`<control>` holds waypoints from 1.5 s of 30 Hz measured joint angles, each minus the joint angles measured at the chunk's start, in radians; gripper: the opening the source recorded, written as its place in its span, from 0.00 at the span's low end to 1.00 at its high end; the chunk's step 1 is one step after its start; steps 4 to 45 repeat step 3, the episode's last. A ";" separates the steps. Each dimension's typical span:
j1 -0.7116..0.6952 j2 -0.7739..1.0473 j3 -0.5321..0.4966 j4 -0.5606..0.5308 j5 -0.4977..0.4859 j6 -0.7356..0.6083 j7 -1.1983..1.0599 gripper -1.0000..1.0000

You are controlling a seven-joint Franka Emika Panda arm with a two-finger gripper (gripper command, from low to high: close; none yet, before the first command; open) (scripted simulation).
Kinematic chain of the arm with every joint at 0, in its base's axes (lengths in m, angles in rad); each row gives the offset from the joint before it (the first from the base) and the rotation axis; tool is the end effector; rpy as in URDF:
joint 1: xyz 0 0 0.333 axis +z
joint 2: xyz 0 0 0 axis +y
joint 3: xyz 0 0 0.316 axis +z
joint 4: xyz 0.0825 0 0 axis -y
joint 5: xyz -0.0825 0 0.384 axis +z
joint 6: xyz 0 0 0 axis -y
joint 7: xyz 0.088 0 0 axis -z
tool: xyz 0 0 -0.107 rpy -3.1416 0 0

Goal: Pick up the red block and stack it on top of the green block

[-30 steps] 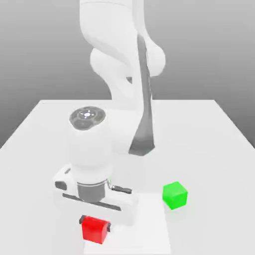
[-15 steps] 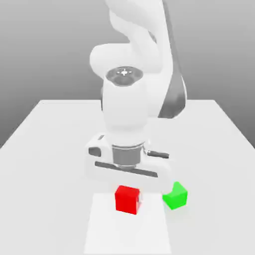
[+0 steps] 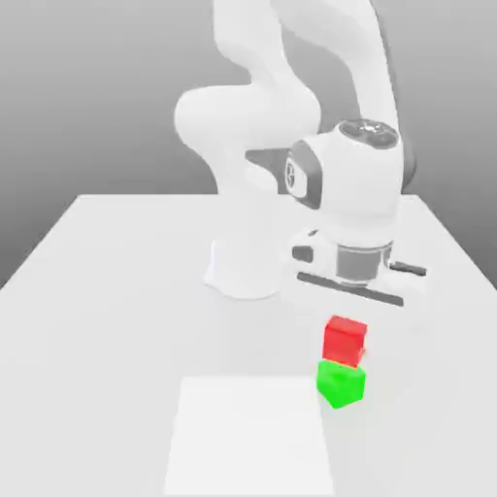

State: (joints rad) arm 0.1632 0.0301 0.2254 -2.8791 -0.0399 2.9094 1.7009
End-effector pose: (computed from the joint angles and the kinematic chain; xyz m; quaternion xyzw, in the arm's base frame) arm 0.3215 0.1353 0.1850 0.8040 -0.5946 0.0013 0.0002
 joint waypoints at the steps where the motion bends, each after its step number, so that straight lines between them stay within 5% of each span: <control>1: -0.001 0.000 0.000 0.000 0.000 0.000 0.000 1.00; 45: -0.001 0.000 0.000 0.000 0.000 0.000 0.000 1.00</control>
